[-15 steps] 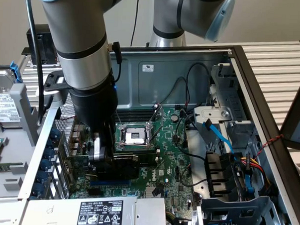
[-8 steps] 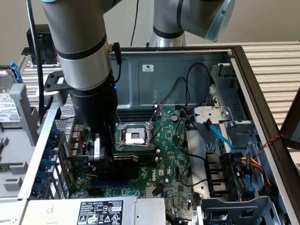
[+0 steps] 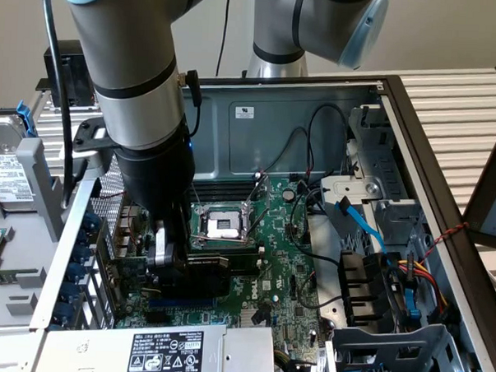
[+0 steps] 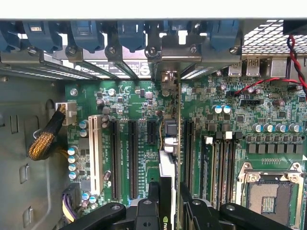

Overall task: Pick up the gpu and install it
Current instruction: 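Insert the gpu into the slot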

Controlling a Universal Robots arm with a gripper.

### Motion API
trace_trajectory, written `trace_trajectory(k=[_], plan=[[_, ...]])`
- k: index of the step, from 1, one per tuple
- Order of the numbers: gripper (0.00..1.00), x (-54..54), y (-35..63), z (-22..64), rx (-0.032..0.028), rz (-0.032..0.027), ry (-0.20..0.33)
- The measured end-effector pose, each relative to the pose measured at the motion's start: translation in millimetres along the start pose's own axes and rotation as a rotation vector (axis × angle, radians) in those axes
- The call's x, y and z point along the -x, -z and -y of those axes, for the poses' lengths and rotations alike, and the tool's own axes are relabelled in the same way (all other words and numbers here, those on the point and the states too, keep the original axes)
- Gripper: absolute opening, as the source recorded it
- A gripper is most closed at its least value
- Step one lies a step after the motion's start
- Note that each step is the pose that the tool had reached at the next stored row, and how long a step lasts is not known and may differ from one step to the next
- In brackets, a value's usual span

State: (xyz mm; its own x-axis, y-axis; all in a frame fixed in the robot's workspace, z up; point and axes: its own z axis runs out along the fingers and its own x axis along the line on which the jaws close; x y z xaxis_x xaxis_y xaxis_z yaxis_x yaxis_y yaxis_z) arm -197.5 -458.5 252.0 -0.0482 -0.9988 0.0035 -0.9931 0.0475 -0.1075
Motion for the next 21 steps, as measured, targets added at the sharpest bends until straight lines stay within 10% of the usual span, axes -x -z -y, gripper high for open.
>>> trace_trajectory(k=[21], plan=[[0.27, -0.1, -0.4, -0.5, 0.0001, 0.0001, 0.002]])
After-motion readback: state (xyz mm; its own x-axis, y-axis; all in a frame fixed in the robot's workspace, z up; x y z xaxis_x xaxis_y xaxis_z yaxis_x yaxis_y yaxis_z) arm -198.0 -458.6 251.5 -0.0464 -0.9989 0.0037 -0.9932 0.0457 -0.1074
